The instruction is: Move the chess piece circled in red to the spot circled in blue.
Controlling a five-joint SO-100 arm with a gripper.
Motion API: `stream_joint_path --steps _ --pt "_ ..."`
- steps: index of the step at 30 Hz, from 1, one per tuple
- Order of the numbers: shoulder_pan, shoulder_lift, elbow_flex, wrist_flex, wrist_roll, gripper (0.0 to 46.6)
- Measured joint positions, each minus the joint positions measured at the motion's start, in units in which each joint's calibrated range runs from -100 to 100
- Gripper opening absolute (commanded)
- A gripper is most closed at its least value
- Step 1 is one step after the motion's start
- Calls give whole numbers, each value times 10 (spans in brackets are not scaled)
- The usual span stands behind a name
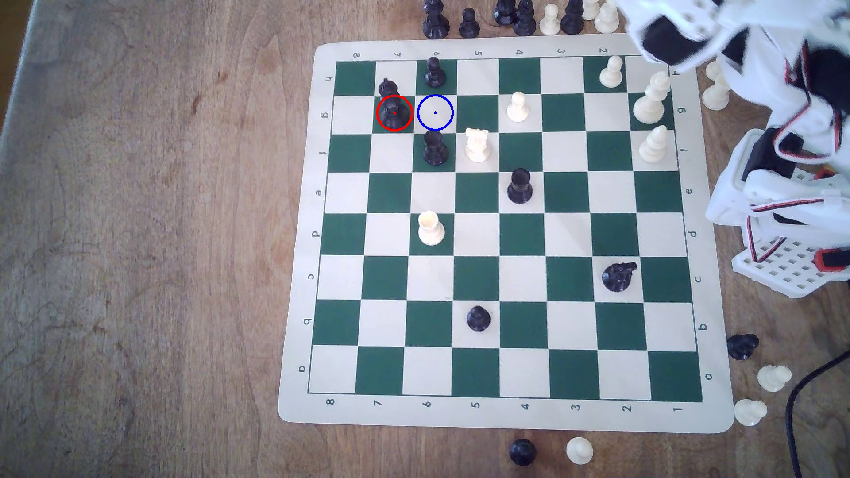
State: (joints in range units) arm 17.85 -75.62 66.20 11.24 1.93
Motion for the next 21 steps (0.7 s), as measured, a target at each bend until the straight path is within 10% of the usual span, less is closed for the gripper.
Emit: stream_joint_path --steps 11,21 --pt "-45 270 -249 296 -4 26" --pt "-46 519 -451 348 -59 49"
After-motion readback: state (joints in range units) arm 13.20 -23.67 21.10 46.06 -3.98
